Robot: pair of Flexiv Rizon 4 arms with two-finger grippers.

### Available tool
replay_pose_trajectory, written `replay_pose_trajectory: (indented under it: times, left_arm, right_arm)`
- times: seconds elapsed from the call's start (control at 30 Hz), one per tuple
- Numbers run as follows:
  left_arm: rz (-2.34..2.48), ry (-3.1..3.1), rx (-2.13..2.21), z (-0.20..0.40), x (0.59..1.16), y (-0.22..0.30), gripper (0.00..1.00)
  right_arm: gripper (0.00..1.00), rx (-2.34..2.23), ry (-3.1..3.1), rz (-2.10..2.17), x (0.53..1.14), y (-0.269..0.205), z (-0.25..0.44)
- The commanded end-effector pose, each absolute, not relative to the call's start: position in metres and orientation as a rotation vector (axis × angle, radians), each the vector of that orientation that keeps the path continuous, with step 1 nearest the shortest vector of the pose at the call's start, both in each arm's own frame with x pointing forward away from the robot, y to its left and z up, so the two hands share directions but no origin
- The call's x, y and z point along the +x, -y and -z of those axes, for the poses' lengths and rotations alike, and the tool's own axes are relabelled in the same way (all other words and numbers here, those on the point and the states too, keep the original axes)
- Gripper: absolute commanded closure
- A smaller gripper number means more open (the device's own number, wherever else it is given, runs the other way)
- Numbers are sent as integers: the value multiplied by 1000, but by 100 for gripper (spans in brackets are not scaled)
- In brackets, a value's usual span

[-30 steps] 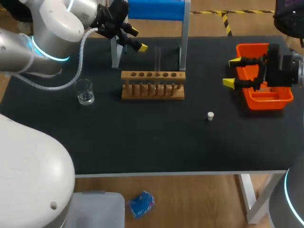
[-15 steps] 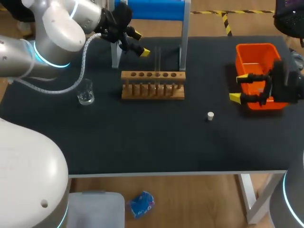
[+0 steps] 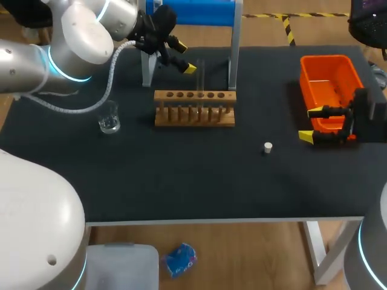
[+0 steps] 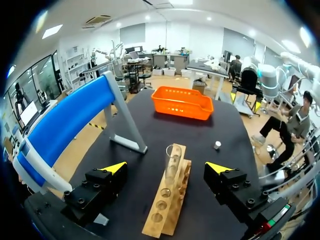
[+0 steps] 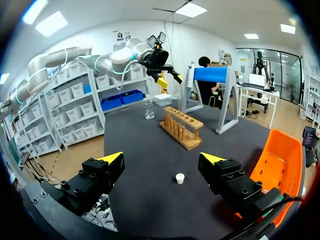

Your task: Invert the test tube, pick up the pipette, mount the tip to pipette, aspirate from beaker and dispense into the tube, eject the tip, return the pipette, and cap with the stopper.

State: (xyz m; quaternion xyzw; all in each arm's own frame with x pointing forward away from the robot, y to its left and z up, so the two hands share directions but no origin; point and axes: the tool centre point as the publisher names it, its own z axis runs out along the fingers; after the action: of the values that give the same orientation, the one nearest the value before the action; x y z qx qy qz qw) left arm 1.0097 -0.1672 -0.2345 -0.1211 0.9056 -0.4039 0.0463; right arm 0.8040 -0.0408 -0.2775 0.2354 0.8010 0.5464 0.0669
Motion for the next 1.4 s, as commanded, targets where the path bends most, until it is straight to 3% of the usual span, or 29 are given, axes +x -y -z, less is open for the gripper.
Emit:
replay_pose_trajectory:
  times: [0.03, 0.8, 1.4]
  left_arm:
    - [1234, -2769, -365, 235, 1012, 172, 0]
    - [1251, -2773, -372, 245, 1012, 170, 0]
    - [1251, -2773, -372, 245, 1012, 170, 0]
  right_arm:
    - [0, 711, -2413, -1646, 803, 41, 277]
    - [0, 698, -2430, -1585, 805, 40, 280]
    - [0, 723, -2496, -1385, 823, 33, 359]
